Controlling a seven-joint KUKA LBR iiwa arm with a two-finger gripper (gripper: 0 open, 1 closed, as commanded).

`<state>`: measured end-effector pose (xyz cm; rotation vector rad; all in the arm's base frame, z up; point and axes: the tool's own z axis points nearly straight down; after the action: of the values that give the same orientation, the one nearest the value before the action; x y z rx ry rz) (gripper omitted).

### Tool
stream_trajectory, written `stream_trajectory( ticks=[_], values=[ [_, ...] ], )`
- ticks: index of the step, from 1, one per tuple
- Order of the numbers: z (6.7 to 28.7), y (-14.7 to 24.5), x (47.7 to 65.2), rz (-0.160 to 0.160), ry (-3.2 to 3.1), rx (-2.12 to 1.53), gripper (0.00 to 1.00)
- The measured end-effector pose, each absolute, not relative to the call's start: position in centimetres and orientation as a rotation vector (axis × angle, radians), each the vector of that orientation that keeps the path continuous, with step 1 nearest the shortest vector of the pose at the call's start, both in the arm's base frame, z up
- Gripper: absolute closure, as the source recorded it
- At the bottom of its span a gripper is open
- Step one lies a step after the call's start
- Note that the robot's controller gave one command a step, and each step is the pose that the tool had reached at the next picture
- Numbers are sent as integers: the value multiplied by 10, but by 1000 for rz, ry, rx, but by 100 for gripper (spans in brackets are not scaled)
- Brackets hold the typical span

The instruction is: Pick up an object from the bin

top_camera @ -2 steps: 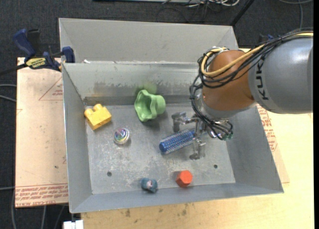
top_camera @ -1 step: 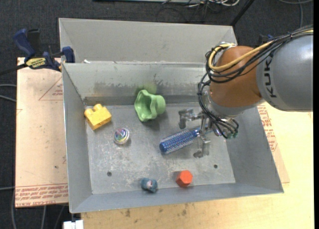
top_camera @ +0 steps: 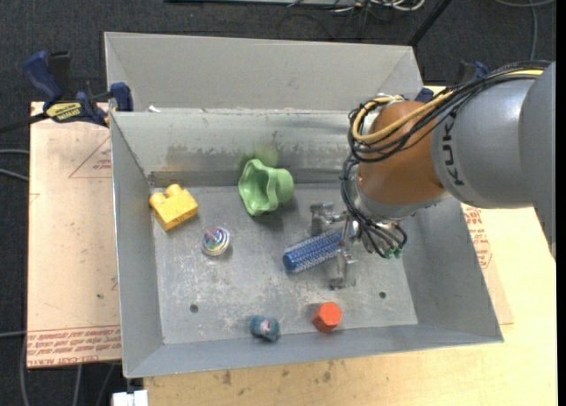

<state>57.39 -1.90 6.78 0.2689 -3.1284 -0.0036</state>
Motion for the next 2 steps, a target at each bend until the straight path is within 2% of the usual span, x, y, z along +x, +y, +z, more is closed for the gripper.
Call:
stream_trajectory(
  ticks=[1,2],
  values=[
    [68,-19,575,-4,-3130,270,0],
    [68,-18,575,-6,-3130,270,100]
  ],
)
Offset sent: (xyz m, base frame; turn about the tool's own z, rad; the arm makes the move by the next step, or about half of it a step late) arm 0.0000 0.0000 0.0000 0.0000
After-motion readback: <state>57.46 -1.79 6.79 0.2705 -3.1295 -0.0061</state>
